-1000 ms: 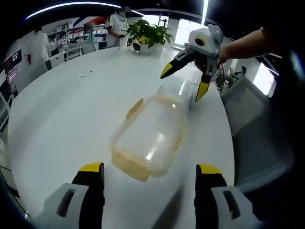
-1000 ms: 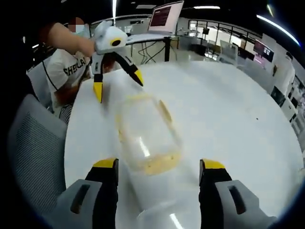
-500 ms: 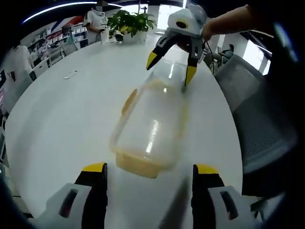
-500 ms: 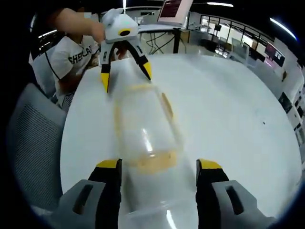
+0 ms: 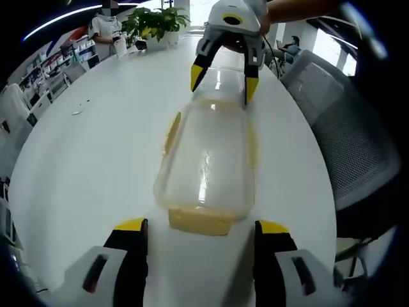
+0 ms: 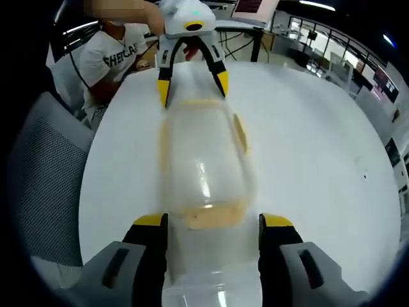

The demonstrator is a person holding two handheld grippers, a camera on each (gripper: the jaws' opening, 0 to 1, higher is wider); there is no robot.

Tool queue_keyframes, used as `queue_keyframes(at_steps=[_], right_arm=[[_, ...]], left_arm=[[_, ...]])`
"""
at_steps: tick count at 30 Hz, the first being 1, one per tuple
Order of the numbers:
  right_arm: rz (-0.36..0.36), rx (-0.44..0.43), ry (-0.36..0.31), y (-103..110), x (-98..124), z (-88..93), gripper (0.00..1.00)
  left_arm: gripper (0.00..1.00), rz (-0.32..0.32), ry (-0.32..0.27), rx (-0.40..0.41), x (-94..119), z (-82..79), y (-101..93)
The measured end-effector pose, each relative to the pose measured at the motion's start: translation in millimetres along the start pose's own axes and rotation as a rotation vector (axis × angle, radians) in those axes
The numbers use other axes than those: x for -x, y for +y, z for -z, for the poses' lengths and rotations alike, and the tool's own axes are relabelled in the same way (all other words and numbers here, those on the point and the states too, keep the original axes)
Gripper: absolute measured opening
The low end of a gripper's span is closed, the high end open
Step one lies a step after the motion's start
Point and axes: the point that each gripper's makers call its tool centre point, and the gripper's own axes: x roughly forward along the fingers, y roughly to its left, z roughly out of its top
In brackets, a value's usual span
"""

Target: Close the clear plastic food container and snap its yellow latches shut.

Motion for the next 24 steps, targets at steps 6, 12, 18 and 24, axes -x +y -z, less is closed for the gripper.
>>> queue_keyframes(at_steps=[6, 12, 18, 24], right_arm=[[-0.011, 0.052, 0.033, -3.4, -4.8, -2.6, 0.51], [-0.040, 0.075, 0.073, -2.1, -7.4, 3.5, 0.50], [-0.053, 0.095, 0.107, -1.0, -10.9, 6.8, 0.45], [-0.061, 0.124, 0.165, -1.4, -14.0, 6.2, 0.38]], left_arm=[[0.55, 0.015, 0.015, -0.026, -5.2, -2.7, -1.8], [0.51, 0.036, 0.035, -0.063, -7.7, -2.3, -3.9], [0.43, 0.036, 0.044, -0.085, -8.8, -3.2, -1.2], [0.34, 0.049, 0.069, -0.102, -11.9, -4.9, -1.0]])
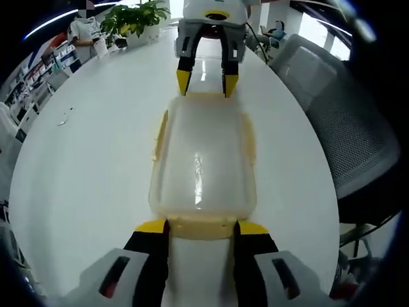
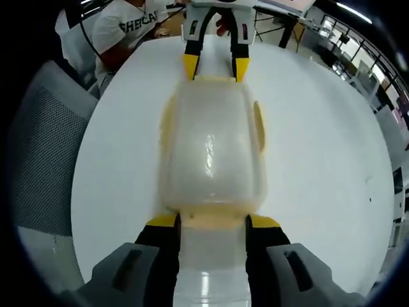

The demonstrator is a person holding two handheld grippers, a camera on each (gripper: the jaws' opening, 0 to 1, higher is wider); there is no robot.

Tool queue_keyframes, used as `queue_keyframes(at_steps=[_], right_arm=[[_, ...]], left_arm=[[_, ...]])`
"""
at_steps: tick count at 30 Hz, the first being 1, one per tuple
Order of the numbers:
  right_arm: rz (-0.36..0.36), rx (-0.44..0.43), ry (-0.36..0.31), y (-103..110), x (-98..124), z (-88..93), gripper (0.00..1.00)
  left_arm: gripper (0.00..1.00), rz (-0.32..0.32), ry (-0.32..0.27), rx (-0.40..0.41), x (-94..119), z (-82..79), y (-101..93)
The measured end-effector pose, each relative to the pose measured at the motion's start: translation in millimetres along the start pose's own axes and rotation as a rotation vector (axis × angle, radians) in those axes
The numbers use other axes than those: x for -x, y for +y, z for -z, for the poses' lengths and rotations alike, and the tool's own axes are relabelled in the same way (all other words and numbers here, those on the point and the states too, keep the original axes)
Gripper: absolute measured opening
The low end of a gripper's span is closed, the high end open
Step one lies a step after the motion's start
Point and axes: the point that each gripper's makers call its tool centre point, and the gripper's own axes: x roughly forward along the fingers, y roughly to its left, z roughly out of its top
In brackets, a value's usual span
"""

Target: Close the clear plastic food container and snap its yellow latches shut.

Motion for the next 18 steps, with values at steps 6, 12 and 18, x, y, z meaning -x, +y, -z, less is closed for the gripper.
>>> queue_keyframes(at_steps=[6, 12, 18], right_arm=[[-0.030, -0.022, 0.027, -2.2, -1.4, 0.9, 0.37], [-0.034, -0.014, 0.036, -0.9, -1.8, 1.5, 0.38], [-0.046, 0.010, 0.061, -2.8, -3.7, 1.4, 0.39]], left_arm=[[0.34, 0.000, 0.002, -0.002, 0.9, 0.2, -0.3], [0.33, -0.004, 0.018, -0.007, -0.2, -0.9, -0.7], [0.34, 0.000, 0.010, -0.004, -0.8, -0.7, 0.0]])
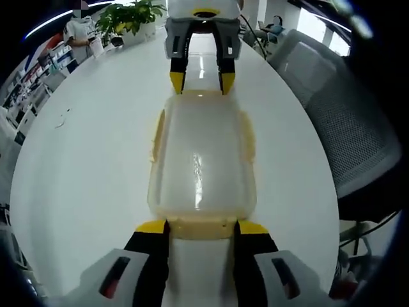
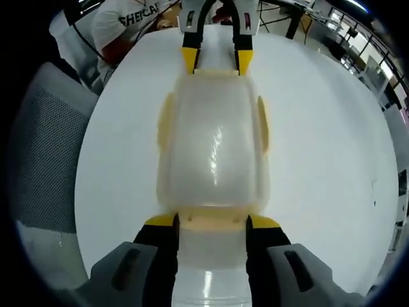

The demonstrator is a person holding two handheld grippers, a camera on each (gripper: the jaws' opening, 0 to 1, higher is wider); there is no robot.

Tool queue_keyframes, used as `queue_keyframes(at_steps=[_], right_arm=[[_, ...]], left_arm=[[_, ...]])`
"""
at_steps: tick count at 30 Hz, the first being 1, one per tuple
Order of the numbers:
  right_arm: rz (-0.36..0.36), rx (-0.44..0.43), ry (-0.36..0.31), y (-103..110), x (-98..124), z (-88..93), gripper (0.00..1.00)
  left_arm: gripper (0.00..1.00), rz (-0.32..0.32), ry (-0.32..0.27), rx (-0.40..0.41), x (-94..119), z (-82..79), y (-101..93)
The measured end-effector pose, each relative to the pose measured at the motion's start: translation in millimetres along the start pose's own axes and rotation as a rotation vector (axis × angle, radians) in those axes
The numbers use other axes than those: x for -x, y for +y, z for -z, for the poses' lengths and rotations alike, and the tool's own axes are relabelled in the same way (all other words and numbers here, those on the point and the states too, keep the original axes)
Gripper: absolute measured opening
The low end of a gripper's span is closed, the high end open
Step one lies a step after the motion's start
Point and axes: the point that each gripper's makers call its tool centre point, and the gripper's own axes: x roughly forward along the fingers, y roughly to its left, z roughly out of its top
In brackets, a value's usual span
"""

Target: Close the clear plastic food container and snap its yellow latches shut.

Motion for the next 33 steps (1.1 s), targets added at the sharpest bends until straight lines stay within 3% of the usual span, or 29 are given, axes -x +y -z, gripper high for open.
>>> queue_keyframes(at_steps=[5, 10, 13, 22, 29, 33], right_arm=[[0.002, -0.017, 0.036, -0.5, -0.7, -0.5, 0.39], [0.007, -0.022, 0.021, 0.0, 0.9, 0.9, 0.38], [0.009, -0.025, 0.008, 0.4, 1.5, 0.9, 0.37], [0.006, -0.022, 0.025, 3.6, 4.6, 1.7, 0.37], [0.000, -0.032, -0.024, 7.7, 22.1, -8.2, 0.37], [-0.007, -0.030, -0.029, 8.3, 33.3, -8.6, 0.37]], left_arm=[[0.35, 0.000, 0.010, 0.005, 0.0, -1.6, 0.0], [0.34, -0.006, 0.008, 0.010, 0.7, -0.1, 0.1], [0.33, -0.004, 0.043, -0.004, 0.2, -2.3, -1.2], [0.33, 0.004, 0.068, -0.005, 5.8, -6.1, -3.8], [0.33, 0.037, 0.076, 0.021, 19.3, -7.0, -6.1], [0.33, 0.038, 0.062, 0.021, 29.2, -15.8, -7.8]])
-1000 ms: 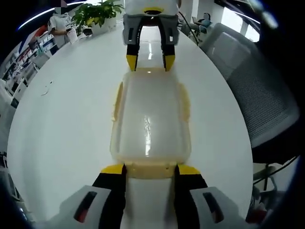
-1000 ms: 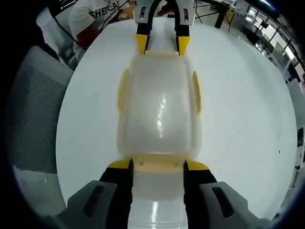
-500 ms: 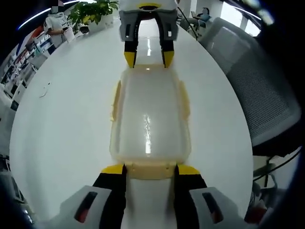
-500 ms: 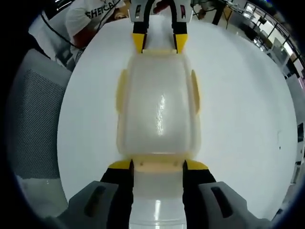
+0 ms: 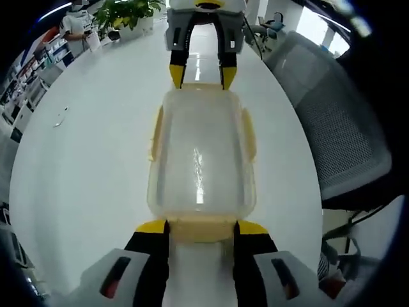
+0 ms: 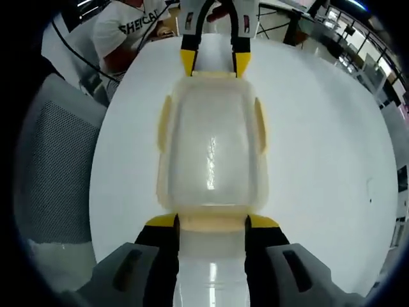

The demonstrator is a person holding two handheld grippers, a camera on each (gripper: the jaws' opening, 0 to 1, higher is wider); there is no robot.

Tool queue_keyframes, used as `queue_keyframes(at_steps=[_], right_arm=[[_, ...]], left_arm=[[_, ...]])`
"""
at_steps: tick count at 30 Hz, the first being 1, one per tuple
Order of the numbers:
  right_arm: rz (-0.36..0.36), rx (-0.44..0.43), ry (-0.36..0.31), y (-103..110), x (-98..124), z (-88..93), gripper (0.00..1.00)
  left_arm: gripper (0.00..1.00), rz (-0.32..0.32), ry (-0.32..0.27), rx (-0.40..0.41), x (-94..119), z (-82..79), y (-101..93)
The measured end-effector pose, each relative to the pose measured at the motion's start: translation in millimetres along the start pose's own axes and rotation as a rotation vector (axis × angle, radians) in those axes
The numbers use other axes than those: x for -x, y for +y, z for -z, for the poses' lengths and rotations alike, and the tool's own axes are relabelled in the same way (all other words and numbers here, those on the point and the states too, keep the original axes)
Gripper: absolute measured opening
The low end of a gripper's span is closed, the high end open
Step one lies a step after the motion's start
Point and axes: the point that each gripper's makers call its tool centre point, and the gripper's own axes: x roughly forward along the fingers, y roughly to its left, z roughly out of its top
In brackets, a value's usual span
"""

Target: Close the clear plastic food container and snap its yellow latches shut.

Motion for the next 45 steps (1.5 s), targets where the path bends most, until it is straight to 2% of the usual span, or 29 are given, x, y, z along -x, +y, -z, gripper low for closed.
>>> queue_keyframes(at_steps=[2, 7, 11, 17, 26, 33, 45], right_arm=[[0.002, -0.002, -0.003, -1.6, 5.3, 1.0, 0.37], [-0.010, -0.004, -0.013, 1.5, 14.6, 0.1, 0.37], [0.002, 0.003, -0.024, 1.8, 21.0, -2.7, 0.37], [0.002, 0.009, -0.034, 0.5, 31.8, -4.4, 0.37], [0.007, 0.018, -0.037, -4.2, 37.2, -2.1, 0.37], [0.009, 0.022, -0.034, -5.0, 40.3, 5.2, 0.37], [0.009, 0.005, -0.043, -10.6, 54.1, 29.9, 0.37]], left_arm=[[0.33, -0.019, -0.013, -0.010, 4.9, -5.2, 1.2], [0.33, -0.014, -0.022, 0.004, 13.8, -12.5, -1.2], [0.33, -0.021, -0.008, -0.005, 18.1, -14.1, -1.7], [0.33, -0.032, -0.020, -0.003, 27.0, -19.4, -1.6], [0.33, -0.062, -0.022, 0.001, 31.9, -26.8, 3.3], [0.33, -0.055, -0.017, 0.006, 31.0, -34.7, 3.1], [0.33, -0.064, -0.014, -0.005, 25.1, -62.5, 10.0]])
